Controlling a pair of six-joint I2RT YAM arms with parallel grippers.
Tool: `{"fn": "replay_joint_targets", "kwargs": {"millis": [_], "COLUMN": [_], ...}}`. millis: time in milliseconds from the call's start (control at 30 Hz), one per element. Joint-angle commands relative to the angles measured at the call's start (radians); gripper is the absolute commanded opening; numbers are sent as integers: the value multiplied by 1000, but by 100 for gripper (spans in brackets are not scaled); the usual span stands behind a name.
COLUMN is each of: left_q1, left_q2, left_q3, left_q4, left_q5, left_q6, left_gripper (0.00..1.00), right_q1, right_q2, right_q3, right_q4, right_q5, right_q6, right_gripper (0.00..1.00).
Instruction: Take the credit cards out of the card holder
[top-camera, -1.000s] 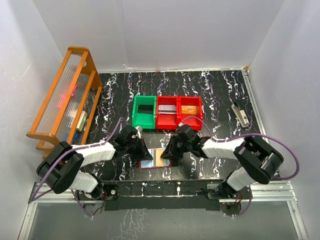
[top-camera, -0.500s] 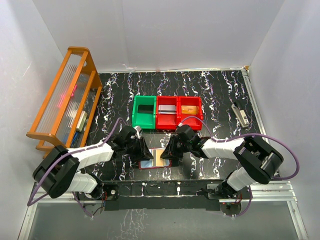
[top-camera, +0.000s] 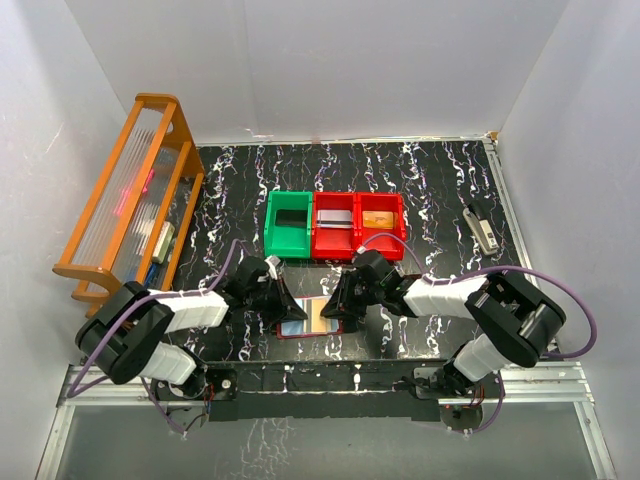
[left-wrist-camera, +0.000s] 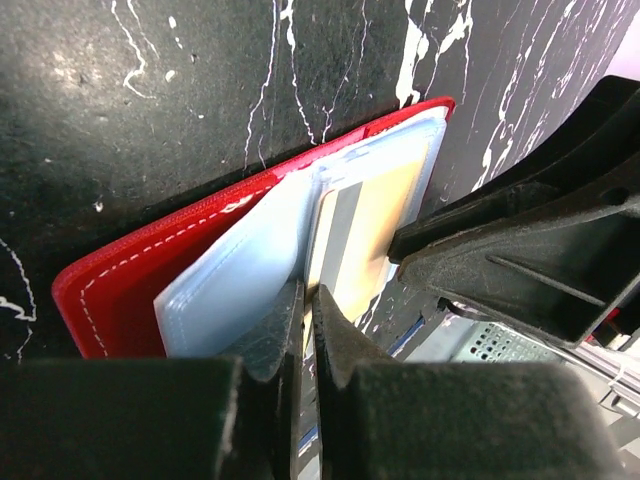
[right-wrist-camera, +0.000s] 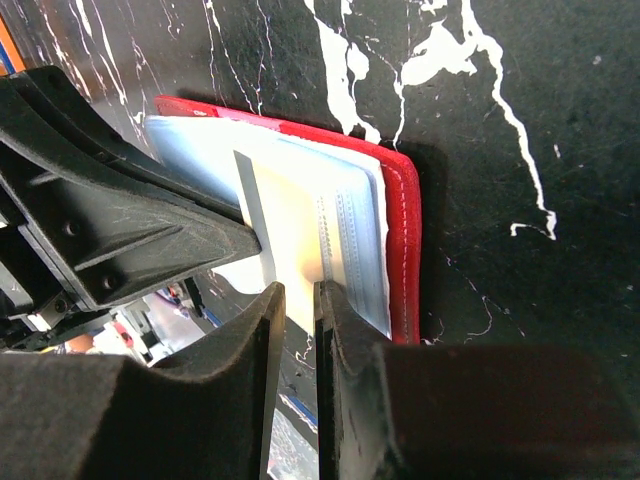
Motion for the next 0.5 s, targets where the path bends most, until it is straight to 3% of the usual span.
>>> {"fn": "replay_joint_targets", "kwargs": {"millis": [0, 233, 467], "left_q1": [-31, -30, -29], "left_q2": [-33, -166, -223], "left_q3": [-12, 19, 5], "left_q4": [8, -199, -255], "left_q5": [-9, -102, -135], "left_q6": [-14, 61, 78], "left_gripper": [0, 0, 0], "right_q1": [17, 17, 17], "right_q2": [38, 26, 26], "right_q3": [-49, -52, -46], "right_q4": [-44, -65, -67], "right_q5": [47, 74, 72], "right_q6": [-3, 1, -3], "right_gripper": [18, 21, 24]}}
